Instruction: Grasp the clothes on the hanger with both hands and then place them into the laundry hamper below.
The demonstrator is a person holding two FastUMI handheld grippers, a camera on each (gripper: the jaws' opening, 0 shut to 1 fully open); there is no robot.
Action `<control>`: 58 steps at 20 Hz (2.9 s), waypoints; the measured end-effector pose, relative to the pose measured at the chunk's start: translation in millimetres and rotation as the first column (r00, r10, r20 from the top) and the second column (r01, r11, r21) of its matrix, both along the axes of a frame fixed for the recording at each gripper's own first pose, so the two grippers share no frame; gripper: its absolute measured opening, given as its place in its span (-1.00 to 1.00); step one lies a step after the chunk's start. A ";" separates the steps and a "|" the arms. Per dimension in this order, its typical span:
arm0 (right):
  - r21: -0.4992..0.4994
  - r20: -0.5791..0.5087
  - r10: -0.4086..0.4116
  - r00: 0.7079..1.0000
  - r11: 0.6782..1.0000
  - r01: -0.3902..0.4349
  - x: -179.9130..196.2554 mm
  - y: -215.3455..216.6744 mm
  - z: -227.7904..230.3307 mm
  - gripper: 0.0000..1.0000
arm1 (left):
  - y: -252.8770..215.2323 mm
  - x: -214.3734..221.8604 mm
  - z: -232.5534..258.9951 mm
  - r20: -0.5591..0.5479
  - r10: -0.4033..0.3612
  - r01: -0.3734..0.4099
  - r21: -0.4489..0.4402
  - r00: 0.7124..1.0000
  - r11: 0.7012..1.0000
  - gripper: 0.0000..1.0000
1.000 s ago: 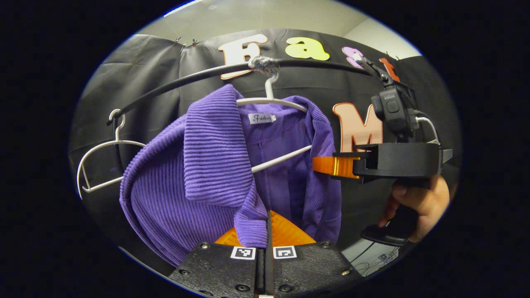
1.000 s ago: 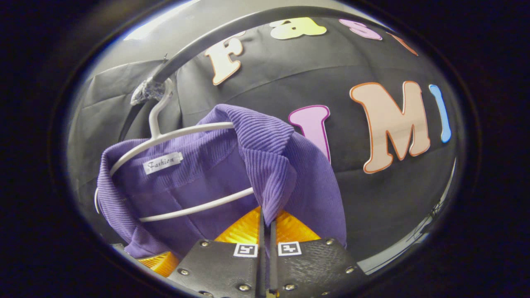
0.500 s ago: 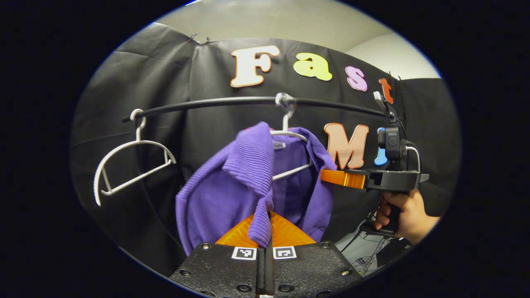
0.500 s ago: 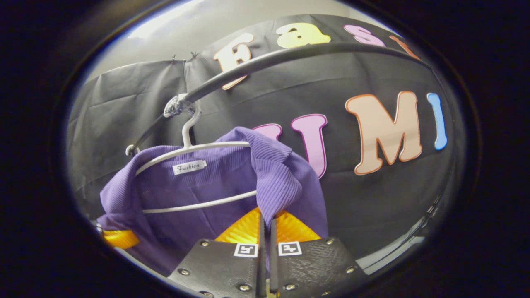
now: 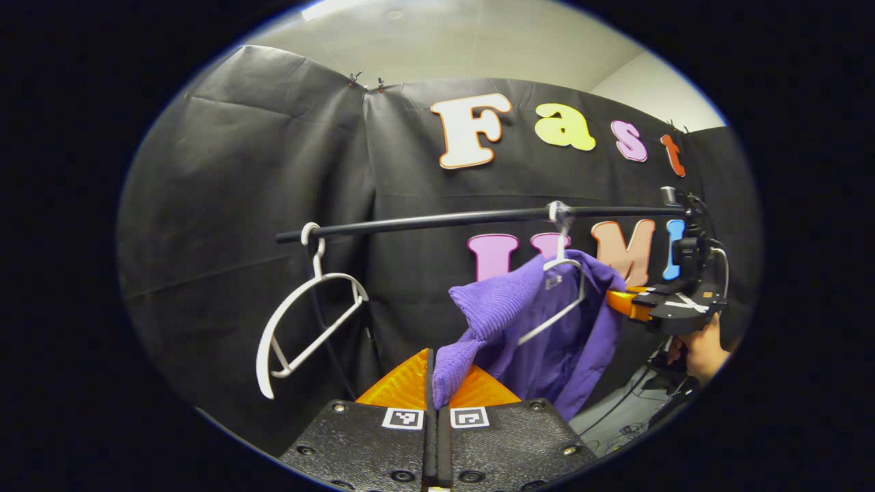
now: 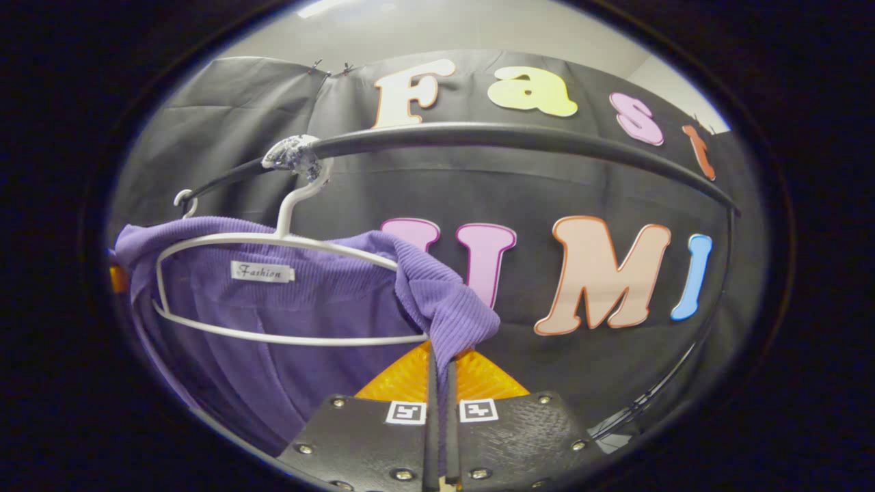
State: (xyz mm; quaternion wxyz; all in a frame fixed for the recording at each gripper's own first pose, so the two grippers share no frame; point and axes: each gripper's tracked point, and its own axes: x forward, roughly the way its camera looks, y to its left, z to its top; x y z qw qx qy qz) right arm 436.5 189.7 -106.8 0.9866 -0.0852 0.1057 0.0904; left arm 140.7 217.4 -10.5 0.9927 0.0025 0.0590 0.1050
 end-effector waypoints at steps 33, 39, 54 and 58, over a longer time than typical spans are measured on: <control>-0.023 -0.002 -0.303 0.953 0.953 0.303 123.2 -63.1 -94.0 -0.84 | 55.2 187.2 -99.7 0.027 -0.217 0.218 -0.157 0.976 0.963 -0.99; -0.049 -0.136 -0.267 0.954 0.964 0.263 91.8 -57.6 -172.7 -0.92 | 45.9 183.7 -166.6 -0.067 -0.178 0.161 -0.203 0.982 0.966 -0.99; 0.022 -0.270 -0.183 0.945 0.980 0.196 -73.9 -60.8 -187.0 -0.92 | 29.3 43.6 -201.8 -0.162 -0.011 -0.023 -0.206 0.987 0.978 -0.99; 0.047 -0.273 -0.179 0.945 0.979 0.199 -108.2 -73.9 -166.6 -0.93 | 9.0 12.5 -183.3 -0.142 -0.010 -0.023 -0.228 0.990 0.973 -1.00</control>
